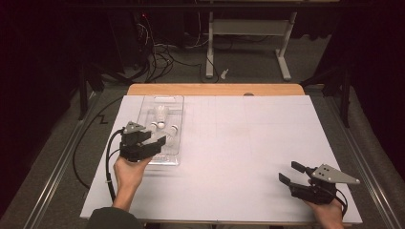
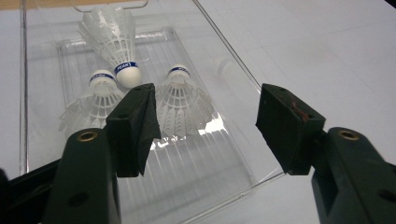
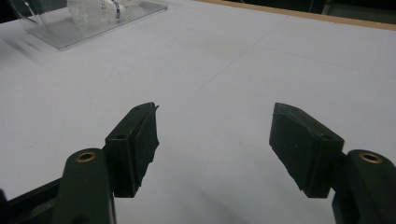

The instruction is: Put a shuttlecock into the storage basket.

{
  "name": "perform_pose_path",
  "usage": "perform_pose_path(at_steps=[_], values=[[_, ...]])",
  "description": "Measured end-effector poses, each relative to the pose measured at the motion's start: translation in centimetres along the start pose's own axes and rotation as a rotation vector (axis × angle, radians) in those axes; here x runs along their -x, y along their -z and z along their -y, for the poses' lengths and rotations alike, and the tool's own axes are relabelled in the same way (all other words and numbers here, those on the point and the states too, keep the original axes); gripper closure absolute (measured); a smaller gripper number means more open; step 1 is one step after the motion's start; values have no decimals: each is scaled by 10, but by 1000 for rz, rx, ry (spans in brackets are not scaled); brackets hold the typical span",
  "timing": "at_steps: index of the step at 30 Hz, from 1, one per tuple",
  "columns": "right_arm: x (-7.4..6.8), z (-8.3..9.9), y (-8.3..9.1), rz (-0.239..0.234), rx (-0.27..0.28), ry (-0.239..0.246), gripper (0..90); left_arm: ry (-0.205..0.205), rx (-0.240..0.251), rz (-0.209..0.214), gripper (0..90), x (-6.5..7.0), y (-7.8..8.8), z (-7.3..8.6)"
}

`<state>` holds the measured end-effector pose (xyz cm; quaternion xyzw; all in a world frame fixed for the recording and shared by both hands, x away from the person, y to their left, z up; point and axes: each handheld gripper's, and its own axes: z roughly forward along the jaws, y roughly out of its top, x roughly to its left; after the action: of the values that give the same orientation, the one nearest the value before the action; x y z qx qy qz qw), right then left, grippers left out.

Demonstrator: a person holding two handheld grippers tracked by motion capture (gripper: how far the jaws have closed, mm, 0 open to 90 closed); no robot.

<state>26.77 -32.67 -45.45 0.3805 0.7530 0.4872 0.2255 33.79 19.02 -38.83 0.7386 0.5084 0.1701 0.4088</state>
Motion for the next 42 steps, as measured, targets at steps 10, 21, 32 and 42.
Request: perform_pose_path(at_steps=[10,21,32,42], values=[[0,0,0,0,0,-1,327,-1,18,24,397,2,3,6],[0,0,0,-2,-1,-1,327,-6,34,28,403,3,6,12],[0,0,0,-2,0,-1,327,-20,47,34,392,6,11,17],[0,0,0,-3,0,-1,327,-32,56,30,386,7,13,24]])
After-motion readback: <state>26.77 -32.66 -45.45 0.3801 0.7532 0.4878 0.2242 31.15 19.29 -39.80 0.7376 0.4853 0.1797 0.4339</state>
